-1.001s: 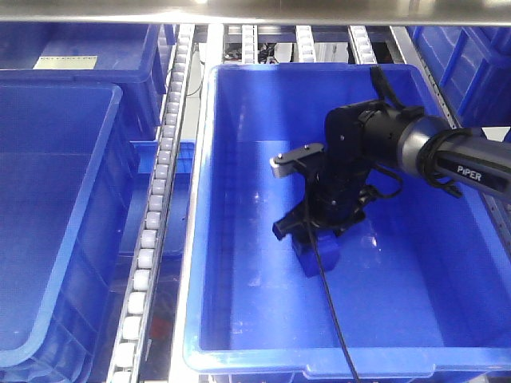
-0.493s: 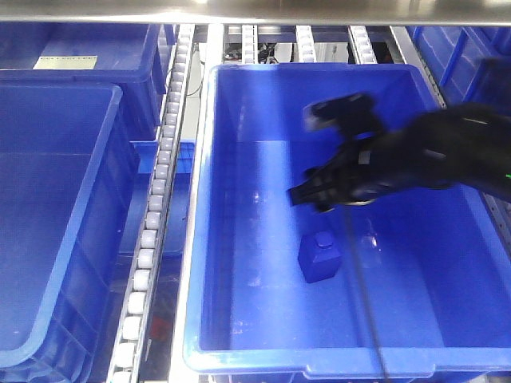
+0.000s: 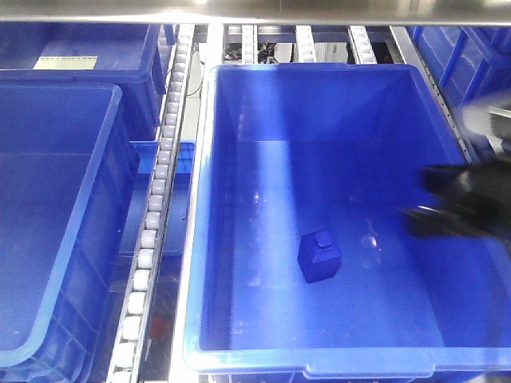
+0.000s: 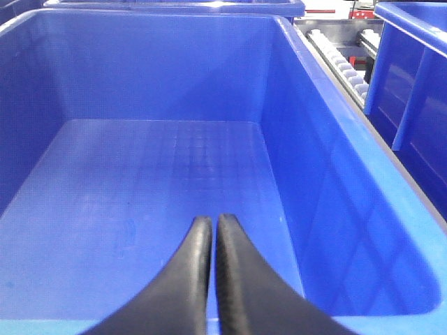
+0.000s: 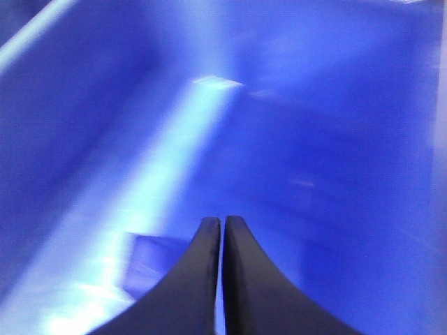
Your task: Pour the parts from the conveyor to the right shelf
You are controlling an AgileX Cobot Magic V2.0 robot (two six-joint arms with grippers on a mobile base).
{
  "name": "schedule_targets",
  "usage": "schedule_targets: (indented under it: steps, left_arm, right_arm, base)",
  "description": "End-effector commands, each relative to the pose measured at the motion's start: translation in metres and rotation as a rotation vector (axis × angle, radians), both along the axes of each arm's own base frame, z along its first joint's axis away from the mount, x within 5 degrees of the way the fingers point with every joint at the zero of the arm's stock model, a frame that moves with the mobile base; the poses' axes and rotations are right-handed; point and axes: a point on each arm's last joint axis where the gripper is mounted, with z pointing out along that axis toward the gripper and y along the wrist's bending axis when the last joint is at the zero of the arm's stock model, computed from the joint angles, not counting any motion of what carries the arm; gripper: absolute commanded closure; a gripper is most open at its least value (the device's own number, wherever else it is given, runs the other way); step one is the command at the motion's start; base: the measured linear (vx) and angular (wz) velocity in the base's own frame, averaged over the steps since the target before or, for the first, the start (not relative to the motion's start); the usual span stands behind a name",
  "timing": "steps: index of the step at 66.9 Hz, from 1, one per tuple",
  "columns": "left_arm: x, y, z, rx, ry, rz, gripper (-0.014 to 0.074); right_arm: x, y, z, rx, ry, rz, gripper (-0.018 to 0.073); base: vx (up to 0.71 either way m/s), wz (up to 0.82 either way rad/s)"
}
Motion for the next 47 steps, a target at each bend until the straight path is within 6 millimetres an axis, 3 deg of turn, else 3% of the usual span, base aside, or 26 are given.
schedule_targets:
  steps: [1, 11, 24, 34, 47]
  left_arm:
    - [-0.001, 0.000, 0.014, -0.016, -0.110, -0.006, 0.0603]
    - [-0.001, 0.000, 0.014, -0.016, -0.110, -0.006, 0.0603]
    - [-0.001, 0.000, 0.014, -0.016, -0.110, -0.006, 0.0603]
    - [-0.001, 0.000, 0.014, -0.016, -0.110, -0.006, 0.0603]
    - [-0.001, 0.000, 0.014, -0.016, -0.110, -0.006, 0.0603]
  right_arm:
    - [-0.023, -0.017, 0.016, 0.020, -0.165, -0.057, 0.0568]
    - [-0.068, -0.040, 0.006, 0.028, -0.276, -0.172, 0.0568]
    - [-0.111, -0.049, -0.024, 0.067, -0.371, -0.257, 0.0568]
    - [-0.123, -0.049, -0.046, 0.032, -0.449, -0.242, 0.0568]
    - [-0.120, -0.048, -0.066, 0.003, -0.493, -0.227, 0.0567]
  base:
    - [0.00, 0.00]
    - [0.00, 0.00]
    - [0.00, 0.00]
    - [0.00, 0.00]
    - [0.00, 0.00]
